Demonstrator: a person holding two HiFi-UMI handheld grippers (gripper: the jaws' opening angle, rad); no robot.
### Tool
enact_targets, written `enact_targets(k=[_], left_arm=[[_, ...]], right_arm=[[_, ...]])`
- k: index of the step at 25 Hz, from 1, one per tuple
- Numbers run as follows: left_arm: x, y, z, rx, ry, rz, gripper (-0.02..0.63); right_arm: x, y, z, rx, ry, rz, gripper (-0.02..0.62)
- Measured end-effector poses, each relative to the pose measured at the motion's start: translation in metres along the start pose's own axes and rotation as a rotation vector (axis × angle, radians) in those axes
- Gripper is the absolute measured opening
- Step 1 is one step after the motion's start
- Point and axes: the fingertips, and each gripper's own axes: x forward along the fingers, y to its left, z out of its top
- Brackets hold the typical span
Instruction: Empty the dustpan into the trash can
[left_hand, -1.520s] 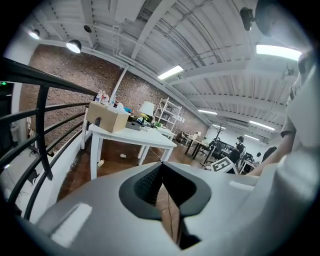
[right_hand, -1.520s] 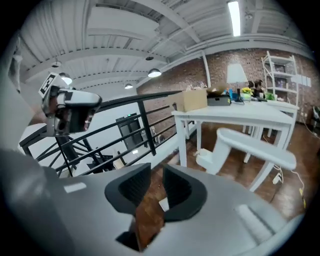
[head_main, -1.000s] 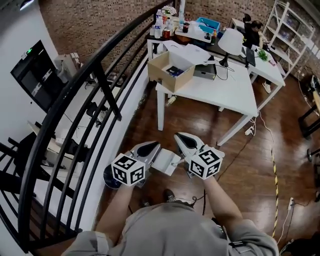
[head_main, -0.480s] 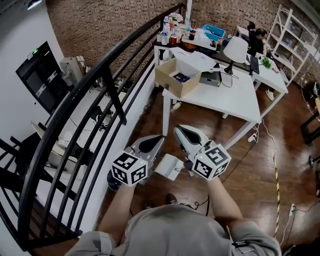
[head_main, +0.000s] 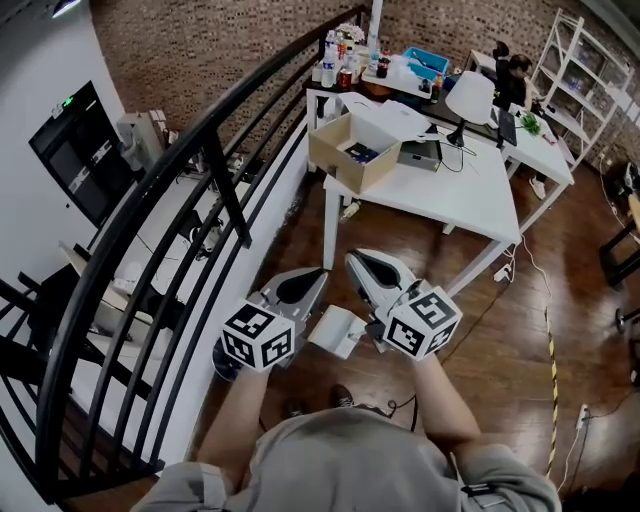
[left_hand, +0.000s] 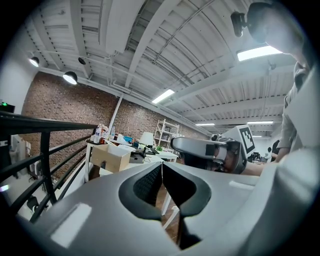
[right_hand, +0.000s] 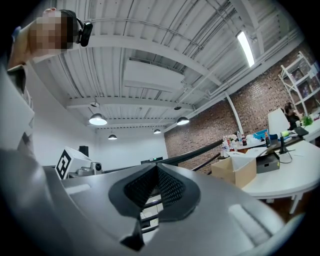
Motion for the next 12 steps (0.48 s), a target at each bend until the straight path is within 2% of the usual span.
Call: enact_targets(k=[12], left_arm=[[0.0087,-0.0044,-0.0044,-0.011,0.007,-0.022,0.008]], right_arm=[[-0.0037,-0.0081,-0.0006,0.000,0.005,-0.026,0.000]])
